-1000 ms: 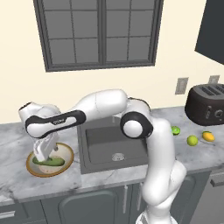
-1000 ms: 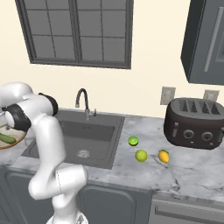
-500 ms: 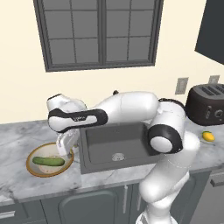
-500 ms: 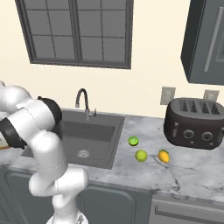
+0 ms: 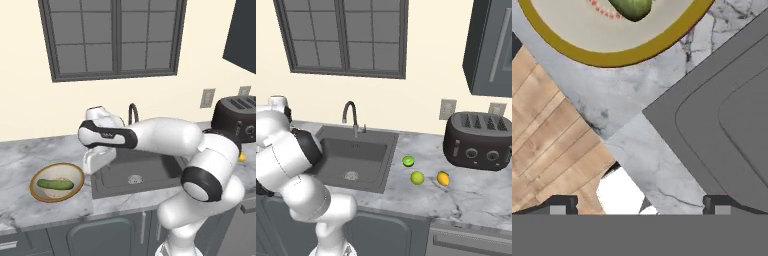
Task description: There is a mixed pile of frozen fruits and vegetables on the counter. Locate all the frozen vegetables and place the items in a bowl on the counter. Take all the frozen fruits and defrost them in a running sink.
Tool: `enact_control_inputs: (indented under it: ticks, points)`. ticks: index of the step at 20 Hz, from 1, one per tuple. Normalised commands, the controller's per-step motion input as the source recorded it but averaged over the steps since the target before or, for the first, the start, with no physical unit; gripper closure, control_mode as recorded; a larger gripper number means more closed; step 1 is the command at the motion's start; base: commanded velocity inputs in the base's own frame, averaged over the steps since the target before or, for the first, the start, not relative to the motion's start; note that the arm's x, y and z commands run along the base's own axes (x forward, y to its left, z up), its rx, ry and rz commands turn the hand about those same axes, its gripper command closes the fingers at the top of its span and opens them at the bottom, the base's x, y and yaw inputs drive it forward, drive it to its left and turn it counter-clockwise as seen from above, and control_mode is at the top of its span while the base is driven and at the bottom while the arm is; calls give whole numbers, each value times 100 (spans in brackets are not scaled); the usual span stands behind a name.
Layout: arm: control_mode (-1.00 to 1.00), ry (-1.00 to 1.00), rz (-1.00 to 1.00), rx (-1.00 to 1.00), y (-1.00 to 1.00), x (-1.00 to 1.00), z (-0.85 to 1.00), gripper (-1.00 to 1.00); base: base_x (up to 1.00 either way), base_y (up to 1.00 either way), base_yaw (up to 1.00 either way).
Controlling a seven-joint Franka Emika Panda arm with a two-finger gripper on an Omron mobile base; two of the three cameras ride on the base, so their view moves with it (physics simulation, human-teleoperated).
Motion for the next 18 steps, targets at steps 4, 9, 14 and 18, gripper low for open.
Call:
enact_control_inputs:
  ticks: [4,9,14,18]
  points:
    - [-100,0,-36,-13,-23,1,6,-100,0,0,0]
    - [-100,1,-37,-11,-28,5,0,-100,0,0,0]
    - [-100,8,-36,-1,-46,5,-14,-100,0,0,0]
    - [-100,10,-33,0,-57,0,-30,-100,0,0,0]
